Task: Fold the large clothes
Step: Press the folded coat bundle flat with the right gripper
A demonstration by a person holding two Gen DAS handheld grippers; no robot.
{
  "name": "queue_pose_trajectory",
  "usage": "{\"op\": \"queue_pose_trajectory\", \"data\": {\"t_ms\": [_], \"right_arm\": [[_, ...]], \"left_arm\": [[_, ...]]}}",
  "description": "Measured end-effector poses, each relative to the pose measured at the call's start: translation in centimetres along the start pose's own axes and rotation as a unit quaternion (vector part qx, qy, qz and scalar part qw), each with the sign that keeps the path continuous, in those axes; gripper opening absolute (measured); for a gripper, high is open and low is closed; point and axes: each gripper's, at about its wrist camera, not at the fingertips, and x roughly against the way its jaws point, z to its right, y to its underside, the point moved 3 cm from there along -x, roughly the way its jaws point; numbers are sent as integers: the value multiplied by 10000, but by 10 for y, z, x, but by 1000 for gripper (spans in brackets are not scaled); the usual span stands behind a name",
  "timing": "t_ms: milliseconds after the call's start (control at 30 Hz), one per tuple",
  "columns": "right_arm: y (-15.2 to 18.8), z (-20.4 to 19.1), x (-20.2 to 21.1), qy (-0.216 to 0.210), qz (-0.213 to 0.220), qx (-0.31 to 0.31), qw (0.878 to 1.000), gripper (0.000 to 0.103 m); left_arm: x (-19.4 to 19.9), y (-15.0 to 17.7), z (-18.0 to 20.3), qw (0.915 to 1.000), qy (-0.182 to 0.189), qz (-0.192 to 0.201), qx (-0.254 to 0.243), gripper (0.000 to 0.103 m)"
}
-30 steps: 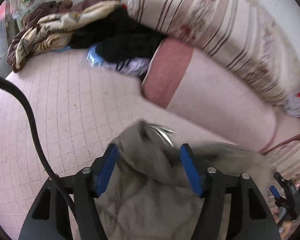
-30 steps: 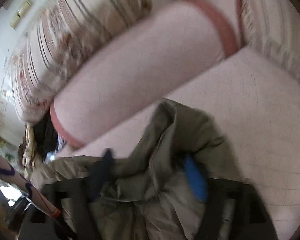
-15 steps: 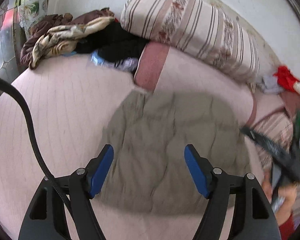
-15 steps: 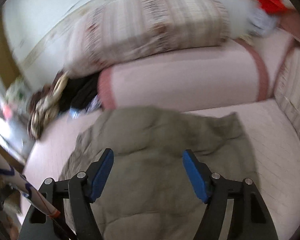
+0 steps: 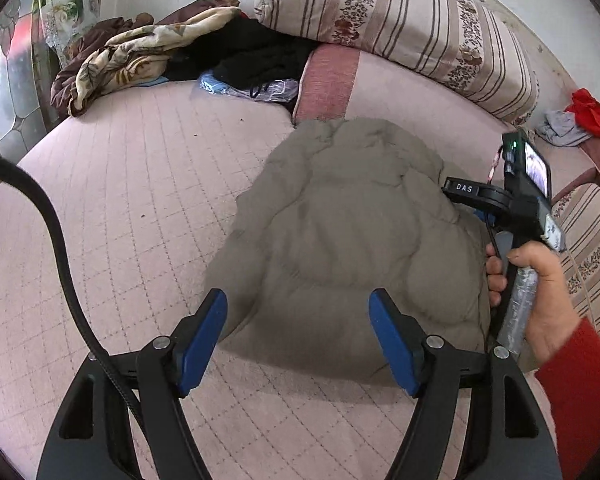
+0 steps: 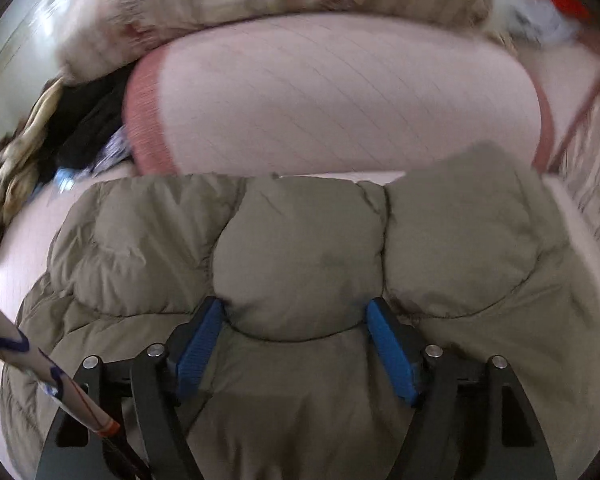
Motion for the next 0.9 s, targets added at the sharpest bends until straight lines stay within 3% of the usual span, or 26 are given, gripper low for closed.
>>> {"op": "queue_pose_trajectory", "data": {"t_ms": [133, 333, 400, 533, 633, 700, 767, 900], "right_arm": [[1, 8, -15, -19, 85, -181, 9998, 79], [1, 0, -9, 194, 118, 60, 9997, 80], [-6, -3, 6, 214, -1, 127, 9997, 80], [-16, 10, 54, -29, 484, -137, 9987, 80], [-18, 33, 60, 302, 564, -211, 9977, 80], [-13, 53, 37, 718, 311, -234, 9967, 80], [-3, 71, 13, 793, -32, -382, 9961, 79], [-2, 64, 3, 1080, -135, -218, 9938, 80]], "left_arm": [[-4, -1, -5, 10000, -64, 5, -73, 72], [-3, -1, -14, 9995, -240, 199, -79, 72], [-2, 0, -15, 9992, -328, 224, -96, 72], [0, -2, -18, 9994, -266, 214, -14, 72], [-2, -1, -20, 9995, -273, 171, 11, 72], [-3, -2, -21, 9995, -285, 144, 26, 72], [-5, -3, -23, 9994, -332, 125, 31, 72], [-10, -5, -29, 9992, -381, 56, 142, 72]]}}
